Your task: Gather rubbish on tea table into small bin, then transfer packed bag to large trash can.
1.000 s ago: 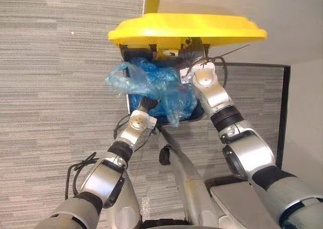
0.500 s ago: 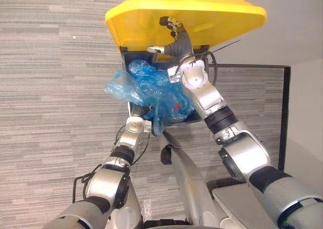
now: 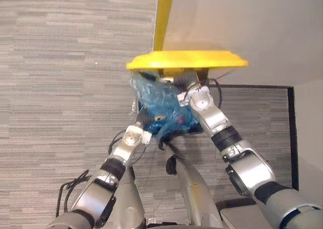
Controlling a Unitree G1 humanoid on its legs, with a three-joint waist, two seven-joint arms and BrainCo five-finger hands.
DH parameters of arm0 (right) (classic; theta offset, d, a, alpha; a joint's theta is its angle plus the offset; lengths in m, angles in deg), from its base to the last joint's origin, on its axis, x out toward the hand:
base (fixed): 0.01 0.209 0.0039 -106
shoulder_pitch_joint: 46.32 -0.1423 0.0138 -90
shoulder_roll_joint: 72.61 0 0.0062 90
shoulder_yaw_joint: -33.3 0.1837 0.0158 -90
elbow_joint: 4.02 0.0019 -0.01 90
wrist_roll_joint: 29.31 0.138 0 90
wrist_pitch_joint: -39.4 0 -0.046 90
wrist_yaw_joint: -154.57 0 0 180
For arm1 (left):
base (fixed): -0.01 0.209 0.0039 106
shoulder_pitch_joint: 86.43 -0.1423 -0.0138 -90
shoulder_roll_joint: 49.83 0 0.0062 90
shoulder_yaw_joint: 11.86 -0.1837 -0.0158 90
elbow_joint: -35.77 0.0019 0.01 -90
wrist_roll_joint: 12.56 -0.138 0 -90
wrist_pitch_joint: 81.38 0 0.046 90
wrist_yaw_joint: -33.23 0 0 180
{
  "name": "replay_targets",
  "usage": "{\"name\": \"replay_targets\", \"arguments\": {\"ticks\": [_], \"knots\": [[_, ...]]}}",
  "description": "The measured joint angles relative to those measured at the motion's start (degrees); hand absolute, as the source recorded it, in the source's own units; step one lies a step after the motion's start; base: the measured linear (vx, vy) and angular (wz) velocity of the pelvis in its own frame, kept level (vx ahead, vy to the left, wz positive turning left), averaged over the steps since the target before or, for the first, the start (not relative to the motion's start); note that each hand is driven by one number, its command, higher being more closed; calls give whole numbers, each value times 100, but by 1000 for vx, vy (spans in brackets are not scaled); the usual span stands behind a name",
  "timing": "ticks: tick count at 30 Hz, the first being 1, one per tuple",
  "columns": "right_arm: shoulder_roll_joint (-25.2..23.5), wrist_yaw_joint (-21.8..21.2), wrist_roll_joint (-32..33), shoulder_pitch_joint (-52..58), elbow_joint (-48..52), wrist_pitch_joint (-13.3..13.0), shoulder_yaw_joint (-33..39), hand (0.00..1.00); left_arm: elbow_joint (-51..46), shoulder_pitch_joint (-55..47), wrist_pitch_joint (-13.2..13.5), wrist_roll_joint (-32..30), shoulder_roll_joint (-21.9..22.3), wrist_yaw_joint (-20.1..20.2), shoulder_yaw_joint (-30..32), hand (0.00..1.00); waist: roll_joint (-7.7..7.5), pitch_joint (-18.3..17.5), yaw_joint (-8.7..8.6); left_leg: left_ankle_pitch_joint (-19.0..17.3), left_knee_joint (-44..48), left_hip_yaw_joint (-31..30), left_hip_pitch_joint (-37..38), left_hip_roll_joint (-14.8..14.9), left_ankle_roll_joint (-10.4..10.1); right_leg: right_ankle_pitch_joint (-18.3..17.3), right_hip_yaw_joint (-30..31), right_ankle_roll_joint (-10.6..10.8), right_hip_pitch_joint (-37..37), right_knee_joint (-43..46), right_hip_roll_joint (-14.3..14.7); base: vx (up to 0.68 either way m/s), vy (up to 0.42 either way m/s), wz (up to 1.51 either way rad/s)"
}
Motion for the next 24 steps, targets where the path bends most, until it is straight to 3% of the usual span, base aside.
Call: {"name": "replay_targets", "arguments": {"ticks": [9, 12, 17, 21, 23, 24], "knots": [[1, -119, -182, 551, -71, -46, 366, 0, 512, -1197, -43, -375, -186, 37, 1244, 0, 38, -177, 174, 14, 21, -15, 274, -8, 25, 13, 3, 15, 304, -20, -7, -68, -34, 2], [25, -182, -211, 895, 50, -62, 463, 0, 513, -1671, -64, -377, -139, 42, 1717, 0, 114, -266, 246, 14, 24, -29, 408, 5, 27, 14, -21, 22, 446, -22, 3, -74, -50, 1], [-98, -251, -235, 1844, 596, -133, 507, 0, 694, -2347, -99, -373, 185, 157, 2537, 0, 156, -310, 286, 12, 63, -18, 845, -1, 30, 24, -28, 46, 892, -40, 1, -95, -38, 1], [-366, -333, -488, 2675, 759, -241, 513, 0, 1007, -2531, -140, -376, 430, 206, 2567, 0, 161, -444, 304, -17, 191, 96, 1065, 9, 82, 112, -4, 172, 1100, -40, -17, -129, -21, -14], [-485, -412, -681, 3216, 756, -269, 581, 0, 1102, -2531, -154, -375, 570, 226, 2568, 0, 155, -484, 290, -4, 204, 142, 1171, 3, 113, -11, -41, 345, 1211, -108, -52, -195, -29, -22], [-657, -483, -837, 3752, 513, -271, 662, 0, 1176, -2526, -156, -425, 663, 277, 2554, 0, 227, -565, 227, 353, -196, 270, 1254, 164, 134, -457, -293, 166, 893, 998, -322, -165, -81, -7]]}}
